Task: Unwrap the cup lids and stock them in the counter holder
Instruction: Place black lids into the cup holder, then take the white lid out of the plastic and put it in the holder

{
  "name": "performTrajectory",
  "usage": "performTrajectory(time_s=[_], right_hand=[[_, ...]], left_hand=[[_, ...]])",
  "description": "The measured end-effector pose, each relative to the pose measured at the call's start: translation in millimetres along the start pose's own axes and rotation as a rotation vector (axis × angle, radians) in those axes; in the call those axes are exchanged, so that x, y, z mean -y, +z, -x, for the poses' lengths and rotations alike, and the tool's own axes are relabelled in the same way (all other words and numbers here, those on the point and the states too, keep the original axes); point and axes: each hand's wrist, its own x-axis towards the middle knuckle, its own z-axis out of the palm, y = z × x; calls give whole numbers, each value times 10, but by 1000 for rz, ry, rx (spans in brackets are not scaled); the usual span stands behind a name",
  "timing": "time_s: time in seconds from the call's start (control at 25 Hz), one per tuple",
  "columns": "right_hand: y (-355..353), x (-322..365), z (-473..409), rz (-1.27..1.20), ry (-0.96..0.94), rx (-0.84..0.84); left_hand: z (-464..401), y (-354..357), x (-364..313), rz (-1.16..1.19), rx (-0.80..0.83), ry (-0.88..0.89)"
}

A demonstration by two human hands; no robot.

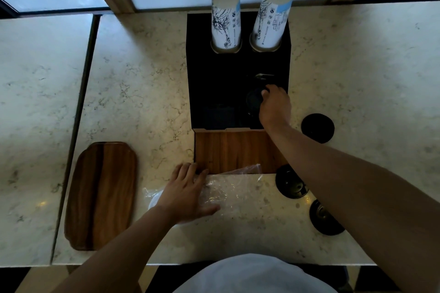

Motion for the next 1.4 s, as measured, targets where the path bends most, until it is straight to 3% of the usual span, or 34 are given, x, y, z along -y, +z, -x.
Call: performTrajectory(time_s=[0.36, 0.68, 0.88, 1.08, 1.24, 1.4], right_hand=[[-31, -18, -174, -114, 93, 183], [-92, -25, -39, -320, 261, 195], [-325, -94, 347, -386, 182, 146], [-385, -342, 883, -283, 12, 15], [-303, -526, 1337, -311, 54, 134], [-238, -566, 1654, -535, 319, 337]], left_hand=[[32, 36, 12, 23, 5, -13], [99, 92, 50, 22, -17, -2], [201, 135, 76, 50, -41, -33], [344, 180, 139, 66, -50, -73], [435, 217, 143, 73, -67, -85], [510, 227, 199, 72, -89, -102]])
